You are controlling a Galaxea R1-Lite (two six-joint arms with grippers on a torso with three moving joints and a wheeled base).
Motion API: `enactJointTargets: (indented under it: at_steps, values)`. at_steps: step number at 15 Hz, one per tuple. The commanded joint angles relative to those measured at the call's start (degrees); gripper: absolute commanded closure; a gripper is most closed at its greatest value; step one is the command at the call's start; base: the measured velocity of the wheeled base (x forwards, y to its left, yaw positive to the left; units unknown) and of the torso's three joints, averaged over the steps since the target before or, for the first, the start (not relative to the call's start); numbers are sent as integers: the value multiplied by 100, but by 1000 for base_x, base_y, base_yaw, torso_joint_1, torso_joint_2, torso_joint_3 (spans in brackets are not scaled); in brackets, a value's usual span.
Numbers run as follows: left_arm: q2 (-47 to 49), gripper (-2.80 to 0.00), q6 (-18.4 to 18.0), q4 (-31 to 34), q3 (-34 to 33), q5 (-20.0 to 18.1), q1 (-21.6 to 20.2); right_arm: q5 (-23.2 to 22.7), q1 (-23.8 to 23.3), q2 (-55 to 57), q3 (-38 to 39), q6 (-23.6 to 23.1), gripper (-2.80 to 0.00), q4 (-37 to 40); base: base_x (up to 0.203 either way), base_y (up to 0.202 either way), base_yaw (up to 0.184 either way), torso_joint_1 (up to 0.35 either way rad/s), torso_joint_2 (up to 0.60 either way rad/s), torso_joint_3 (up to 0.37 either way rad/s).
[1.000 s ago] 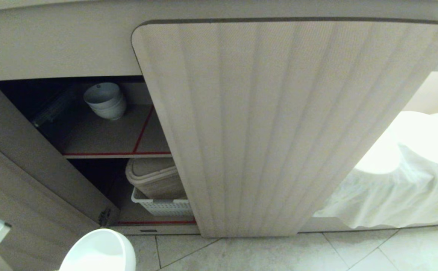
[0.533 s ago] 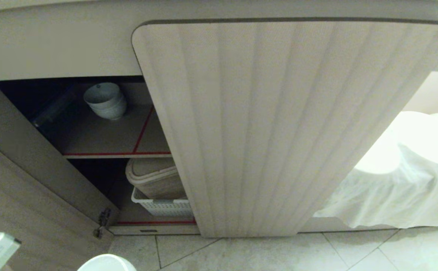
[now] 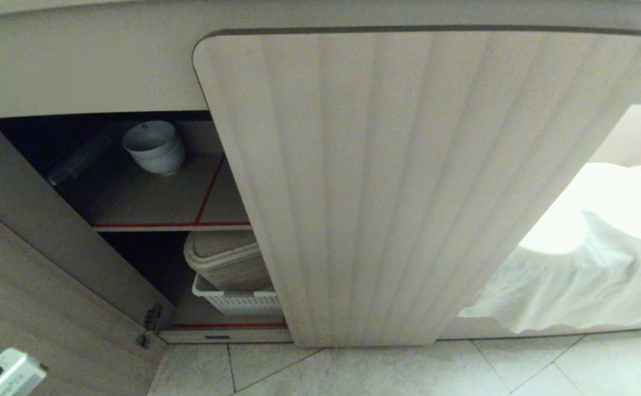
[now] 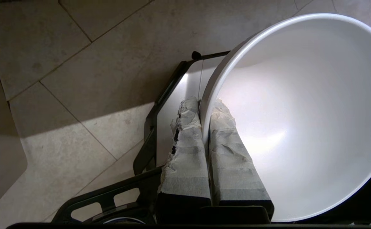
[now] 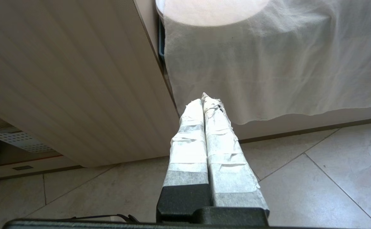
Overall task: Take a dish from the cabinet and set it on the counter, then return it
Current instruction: Place it on the table
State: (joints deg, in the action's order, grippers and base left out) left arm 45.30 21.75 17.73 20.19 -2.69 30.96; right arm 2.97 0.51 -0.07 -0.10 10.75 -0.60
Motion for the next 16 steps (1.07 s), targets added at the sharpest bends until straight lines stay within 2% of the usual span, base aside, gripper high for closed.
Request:
enactJointTargets:
  at_steps: [1, 3, 6, 16]
  values:
    - [217, 0, 14, 12, 149, -3, 64, 1, 9, 7, 1, 6, 0, -2, 0, 0, 0, 0, 0, 0]
    - [224, 0, -18, 78, 247, 6, 86, 1, 2, 7, 1, 6, 0, -2, 0, 0, 0, 0, 0, 0]
    - [154, 0, -250, 381, 258, 23, 86, 1, 2, 7, -7, 6, 0, -2, 0, 0, 0, 0, 0, 0]
    - [307, 0, -250, 372, 240, 23, 77, 1, 2, 7, 1, 6, 0, -2, 0, 0, 0, 0, 0, 0]
